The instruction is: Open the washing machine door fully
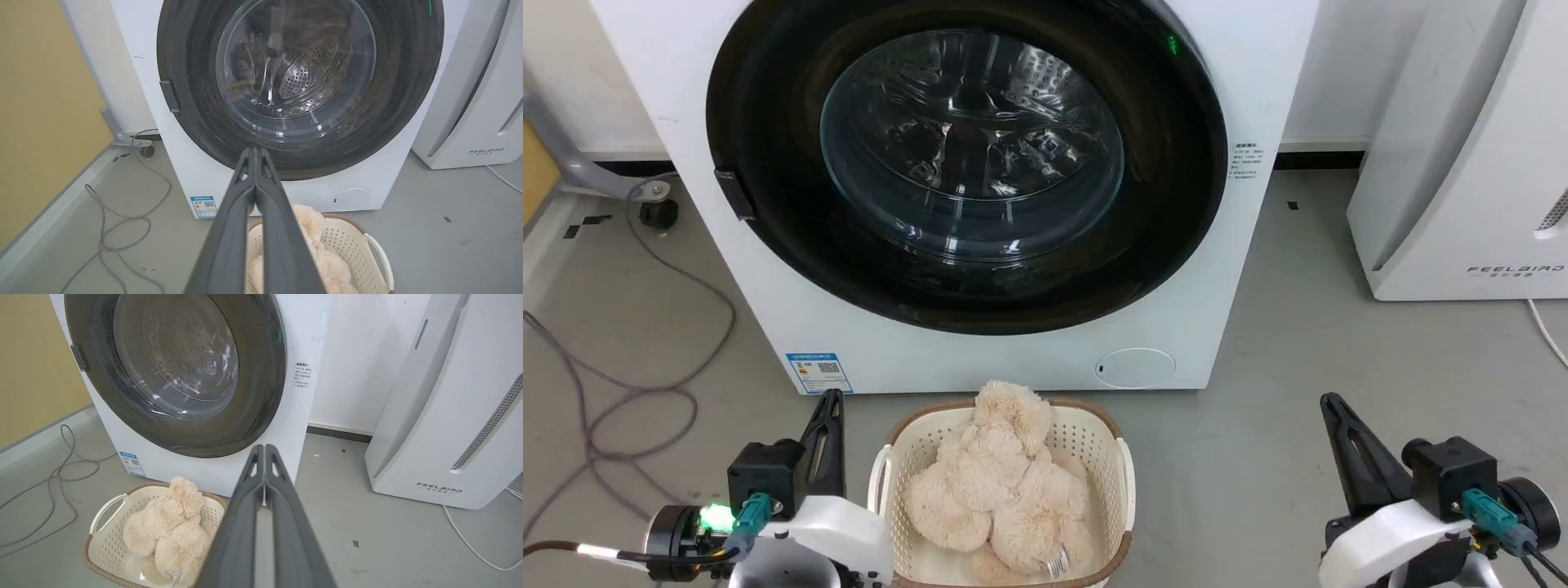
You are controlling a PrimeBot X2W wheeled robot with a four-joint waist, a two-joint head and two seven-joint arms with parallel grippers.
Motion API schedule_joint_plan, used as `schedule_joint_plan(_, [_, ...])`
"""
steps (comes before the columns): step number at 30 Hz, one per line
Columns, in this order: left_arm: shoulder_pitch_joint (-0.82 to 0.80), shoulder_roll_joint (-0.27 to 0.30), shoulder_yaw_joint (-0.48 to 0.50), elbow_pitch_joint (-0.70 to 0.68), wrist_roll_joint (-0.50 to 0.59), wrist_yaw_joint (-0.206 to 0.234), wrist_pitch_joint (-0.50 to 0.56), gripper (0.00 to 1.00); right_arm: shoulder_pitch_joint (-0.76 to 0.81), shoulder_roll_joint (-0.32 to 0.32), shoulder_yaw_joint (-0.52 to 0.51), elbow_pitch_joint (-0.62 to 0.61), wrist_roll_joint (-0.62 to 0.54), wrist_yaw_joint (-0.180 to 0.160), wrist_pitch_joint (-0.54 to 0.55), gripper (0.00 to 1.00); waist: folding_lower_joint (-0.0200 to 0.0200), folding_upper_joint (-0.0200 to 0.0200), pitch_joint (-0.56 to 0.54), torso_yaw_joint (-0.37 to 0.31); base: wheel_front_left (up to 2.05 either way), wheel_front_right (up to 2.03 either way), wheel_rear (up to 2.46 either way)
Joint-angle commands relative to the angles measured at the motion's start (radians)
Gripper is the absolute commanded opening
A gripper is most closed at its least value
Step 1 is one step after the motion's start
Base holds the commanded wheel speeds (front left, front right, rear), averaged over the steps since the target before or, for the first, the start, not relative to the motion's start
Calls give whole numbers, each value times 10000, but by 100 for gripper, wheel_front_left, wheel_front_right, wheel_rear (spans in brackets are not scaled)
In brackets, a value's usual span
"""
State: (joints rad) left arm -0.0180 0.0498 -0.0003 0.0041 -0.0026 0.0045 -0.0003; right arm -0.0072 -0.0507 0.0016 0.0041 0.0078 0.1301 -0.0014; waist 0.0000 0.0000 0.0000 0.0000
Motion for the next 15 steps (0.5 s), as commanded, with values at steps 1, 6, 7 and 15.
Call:
schedule_joint_plan(1, [180, 5, 3, -41, 26, -45, 3, 0, 72, 5, -16, -41, -78, 6, 14, 0, 0, 0, 0, 0, 0, 0, 0])
schedule_joint_plan(6, [0, -2, -16, 20, -22, 19, -22, 100, 8, 0, 7, 18, 22, -2, -12, 100, 0, 0, 1, -2, 0, 0, 0])
schedule_joint_plan(7, [1, -2, -28, 38, -41, 25, -42, 100, 16, 0, 4, 32, 35, -2, -25, 100, 0, 0, 2, -4, 0, 0, 0])
schedule_joint_plan(15, [-21, -1, -124, 178, -192, 82, -212, 100, 59, 0, -37, 172, 138, -1, -142, 49, 0, 0, 2, -12, 0, 0, 0])
